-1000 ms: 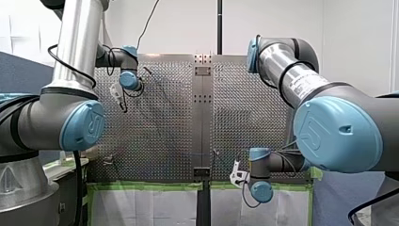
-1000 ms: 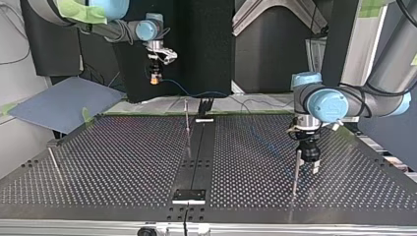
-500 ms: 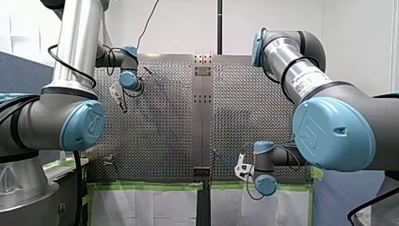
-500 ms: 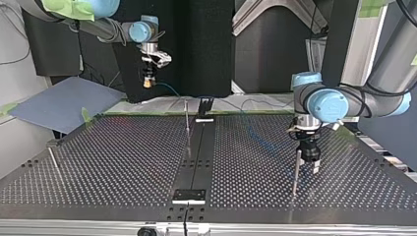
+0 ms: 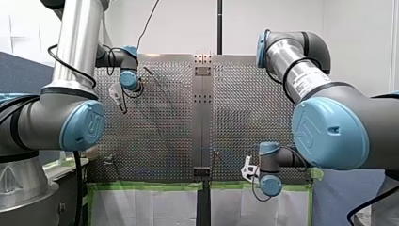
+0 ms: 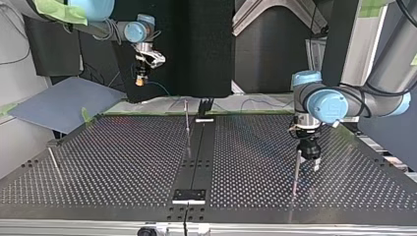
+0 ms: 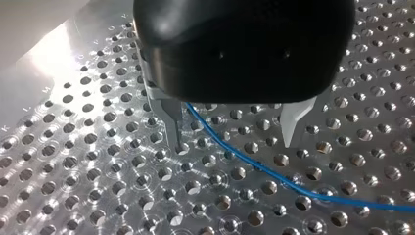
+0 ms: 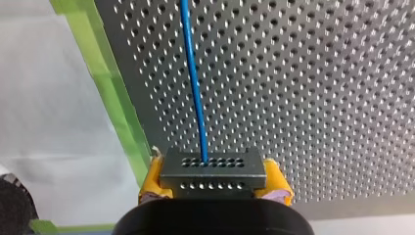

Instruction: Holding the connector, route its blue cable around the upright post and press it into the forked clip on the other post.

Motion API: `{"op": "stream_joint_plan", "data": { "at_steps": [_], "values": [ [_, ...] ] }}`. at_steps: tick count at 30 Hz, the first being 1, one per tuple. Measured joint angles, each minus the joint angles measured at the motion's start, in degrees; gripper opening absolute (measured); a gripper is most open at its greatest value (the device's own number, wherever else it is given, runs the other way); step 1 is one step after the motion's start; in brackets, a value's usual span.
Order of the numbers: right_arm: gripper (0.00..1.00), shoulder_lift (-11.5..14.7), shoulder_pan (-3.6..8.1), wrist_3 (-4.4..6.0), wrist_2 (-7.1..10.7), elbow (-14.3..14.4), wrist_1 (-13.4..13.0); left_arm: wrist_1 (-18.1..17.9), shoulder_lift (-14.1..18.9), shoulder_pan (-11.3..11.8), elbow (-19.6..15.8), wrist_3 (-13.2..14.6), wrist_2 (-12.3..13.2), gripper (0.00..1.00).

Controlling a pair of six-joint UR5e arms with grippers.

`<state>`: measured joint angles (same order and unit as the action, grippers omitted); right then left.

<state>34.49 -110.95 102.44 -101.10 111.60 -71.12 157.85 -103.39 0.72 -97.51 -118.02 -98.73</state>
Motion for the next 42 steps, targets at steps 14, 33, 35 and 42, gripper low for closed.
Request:
{"op": "stream_joint_plan", "data": {
  "at_steps": [14,33,35,42],
  "values": [
    [0.0,-0.1,2.95,0.35,1.95,-0.1,-0.1,3.6,0.5,-0.6,0.0,-2.8,-0.5,1.0],
    [0.0,-0.1,4.2,2.25,7.65,-0.1,0.0,7.3,9.5,1.3,-8.2,-5.2,-1.1,1.0],
    [0.0,-0.1,4.2,2.23,7.66,-0.1,0.1,8.4,10.7,1.3,-9.4,-4.1,-1.3,1.0],
    [0.0,-0.1,4.15,2.1,7.67,-0.1,0.2,12.4,14.6,1.1,-11.8,-0.2,-1.6,1.0]
  ]
}}
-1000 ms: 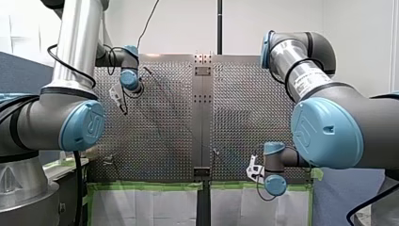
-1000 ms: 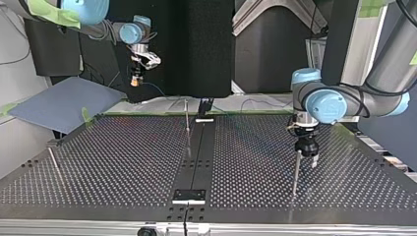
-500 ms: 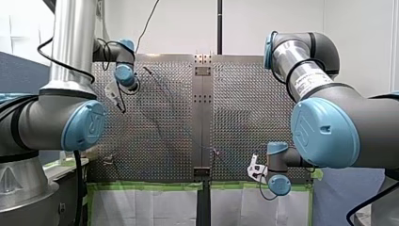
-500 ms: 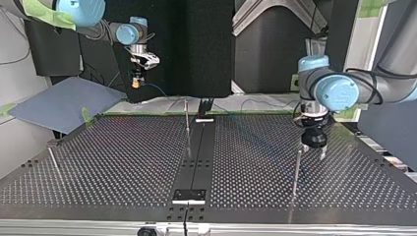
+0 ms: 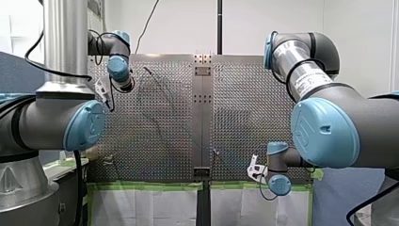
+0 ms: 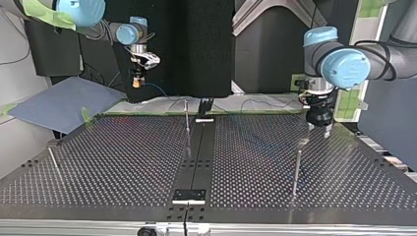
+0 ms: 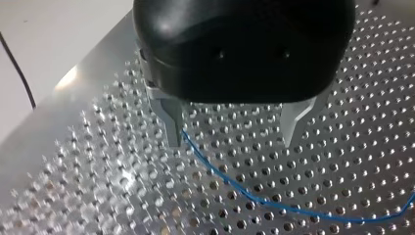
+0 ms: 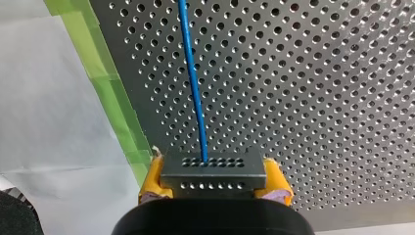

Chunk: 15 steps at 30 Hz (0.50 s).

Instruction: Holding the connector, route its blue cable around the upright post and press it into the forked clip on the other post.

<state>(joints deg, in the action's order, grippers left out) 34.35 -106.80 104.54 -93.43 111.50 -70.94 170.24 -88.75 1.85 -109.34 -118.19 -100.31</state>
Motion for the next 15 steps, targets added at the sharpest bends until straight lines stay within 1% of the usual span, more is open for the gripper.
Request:
{"op": "stream_joint_plan", "data": {
  "at_steps": [6,10,15],
  "values": [
    [0.0,0.0,-0.07,0.04,0.17,0.0,-0.1,3.7,3.7,-0.3,0.7,3.7,0.0,1.0],
    [0.0,0.0,-0.23,0.07,0.5,0.0,-0.2,6.3,6.3,-0.4,2.5,6.3,0.0,1.0],
    [0.0,0.0,-0.28,0.07,0.63,0.0,-0.2,8.7,8.7,-0.4,4.5,8.5,0.0,1.0]
  ]
}}
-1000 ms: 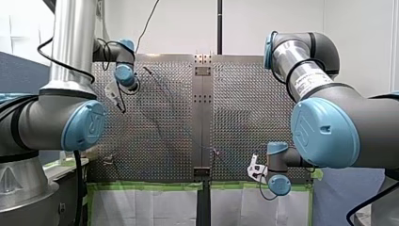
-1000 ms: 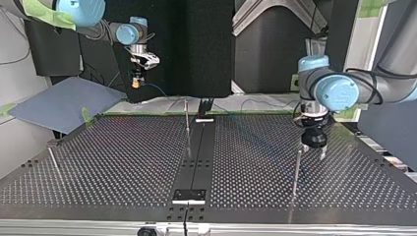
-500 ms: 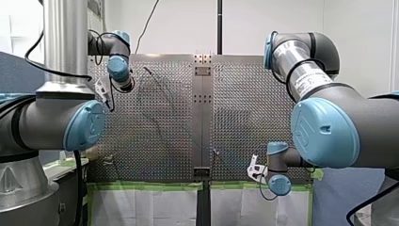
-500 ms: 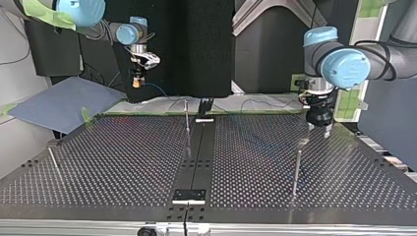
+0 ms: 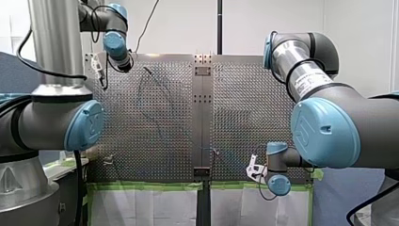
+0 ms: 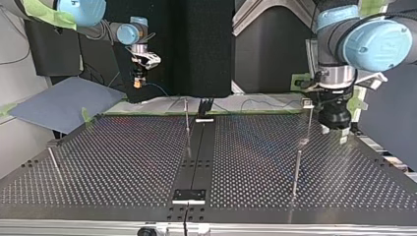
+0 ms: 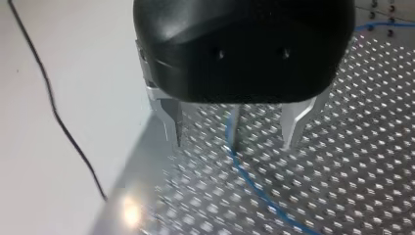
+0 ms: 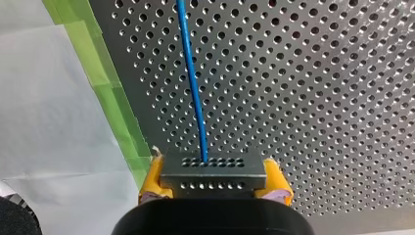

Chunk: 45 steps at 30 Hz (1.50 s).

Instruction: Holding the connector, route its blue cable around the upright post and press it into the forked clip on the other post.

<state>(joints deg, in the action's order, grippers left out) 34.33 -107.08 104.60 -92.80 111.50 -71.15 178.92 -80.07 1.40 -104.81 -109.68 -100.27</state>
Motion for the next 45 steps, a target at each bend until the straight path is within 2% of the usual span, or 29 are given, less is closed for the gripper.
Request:
{"op": "stream_joint_plan", "data": {
  "at_steps": [6,18,29,35,39,45],
  "values": [
    [0.0,0.0,-0.03,0.08,0.11,0.0,0.0,2.9,3.0,0.0,1.7,1.3,1.6,1.0],
    [0.0,0.0,-0.04,0.09,0.16,0.0,0.1,8.8,8.5,-0.5,2.4,6.4,7.3,1.0],
    [0.0,0.0,-0.1,0.09,0.16,0.0,0.1,13.9,4.9,-1.3,5.9,11.6,12.5,1.0],
    [0.0,0.0,-0.1,0.08,0.2,0.0,0.1,15.9,2.3,-1.7,7.1,13.9,13.5,1.0],
    [0.0,0.0,-0.1,0.09,0.23,-0.3,0.2,15.6,1.8,-1.7,7.7,13.9,13.3,1.0],
    [0.0,0.0,-0.11,0.09,0.25,-0.3,0.3,13.2,1.7,-1.7,9.9,11.3,12.5,1.0]
  ]
}}
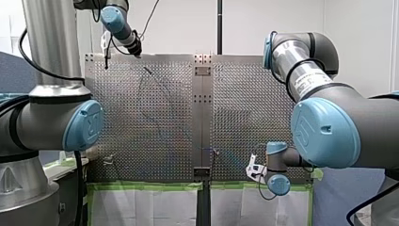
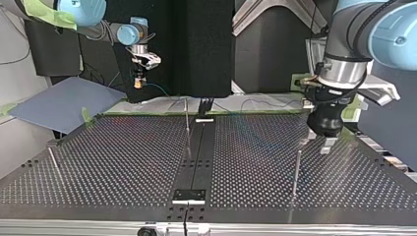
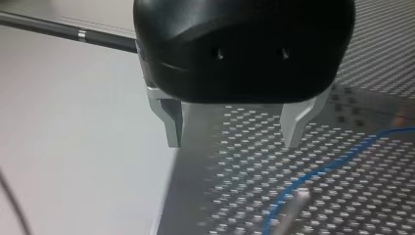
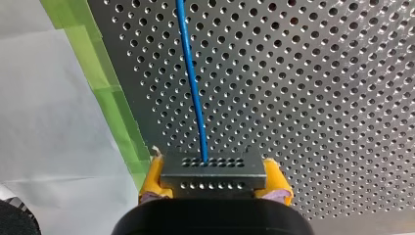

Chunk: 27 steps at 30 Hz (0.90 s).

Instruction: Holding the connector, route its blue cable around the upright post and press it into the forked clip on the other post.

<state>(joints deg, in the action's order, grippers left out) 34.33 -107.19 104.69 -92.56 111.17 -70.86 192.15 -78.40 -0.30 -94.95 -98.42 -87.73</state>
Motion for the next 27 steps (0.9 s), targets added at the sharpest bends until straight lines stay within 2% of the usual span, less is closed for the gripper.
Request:
{"op": "stream_joint_plan", "data": {
  "at_steps": [7,18,27],
  "values": [
    [0.0,0.0,-0.01,0.0,0.0,0.0,0.0,-2.2,-0.5,0.0,0.6,-3.4,0.0,1.0],
    [0.0,0.0,0.0,0.05,0.0,0.0,0.0,-1.7,-2.2,-0.7,0.6,-3.8,-0.1,1.0],
    [0.0,0.0,0.02,0.08,0.0,0.0,0.0,-1.7,-2.5,-1.2,0.6,-3.7,-3.5,1.0]
  ]
}}
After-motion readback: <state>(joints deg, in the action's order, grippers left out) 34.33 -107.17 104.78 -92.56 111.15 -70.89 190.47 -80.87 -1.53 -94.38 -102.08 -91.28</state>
